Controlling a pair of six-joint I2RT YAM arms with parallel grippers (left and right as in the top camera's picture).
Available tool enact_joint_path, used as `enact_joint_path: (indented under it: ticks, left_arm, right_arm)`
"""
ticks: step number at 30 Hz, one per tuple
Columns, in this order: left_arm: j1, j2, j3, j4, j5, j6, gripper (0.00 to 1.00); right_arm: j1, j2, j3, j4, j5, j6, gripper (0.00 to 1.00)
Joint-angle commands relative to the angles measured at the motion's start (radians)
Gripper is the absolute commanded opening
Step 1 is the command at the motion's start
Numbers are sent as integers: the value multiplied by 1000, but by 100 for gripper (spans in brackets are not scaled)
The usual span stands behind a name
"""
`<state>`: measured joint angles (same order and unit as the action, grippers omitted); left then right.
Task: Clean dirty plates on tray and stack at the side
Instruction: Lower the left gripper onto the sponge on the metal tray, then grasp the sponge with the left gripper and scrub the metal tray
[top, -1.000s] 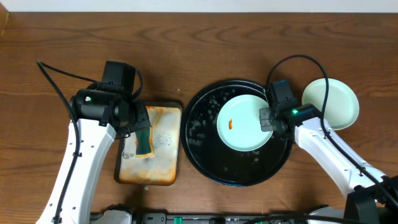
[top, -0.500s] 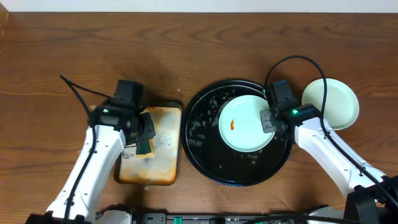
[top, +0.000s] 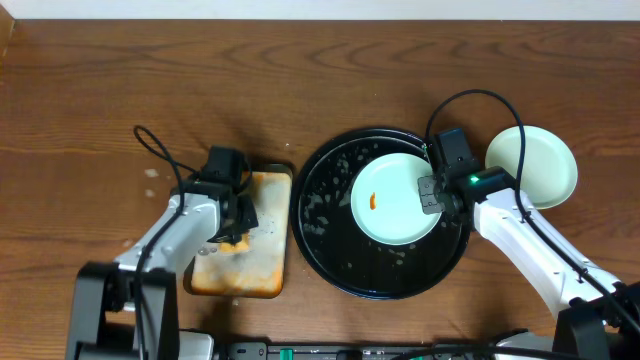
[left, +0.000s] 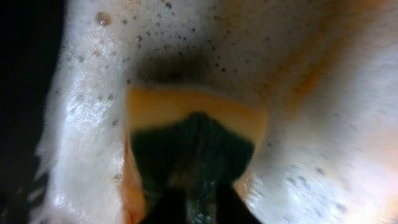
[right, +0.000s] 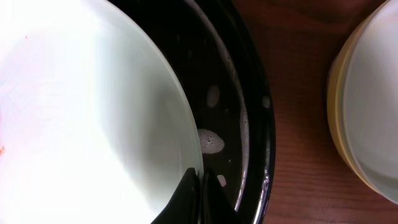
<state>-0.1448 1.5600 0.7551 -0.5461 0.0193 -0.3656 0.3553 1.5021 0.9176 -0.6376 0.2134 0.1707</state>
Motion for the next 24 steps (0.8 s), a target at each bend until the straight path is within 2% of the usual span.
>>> enact_joint_path:
  ticks: [1,8,12,15,17,21,24]
  left_arm:
    - [3,97,-10,10,5,7,8]
    - [3,80,39,-29,146,56,8]
    - [3,9,93,-121,156,56,17]
    - [3,-53,111,-169,151,59,28]
    - [3,-87,111,-190,126,59,31]
    - [3,-116,109,-246,-26,58,33]
    - [3,-106,80,-240,-59,47,35]
  right_arm:
    - [-6,-2,13,2,-2,-15,1]
    - [-6,-2,13,1,-1,-15,1]
    - [-6,-2,13,0,-1,-15,1]
    - [-6,-2,13,-3,-1,-15,1]
    - [-6,-2,13,-3,-1,-15,1]
    - [-6,-2,13,-1,-1,-15,1]
    - [-6,-2,13,-2,-1,-15,1]
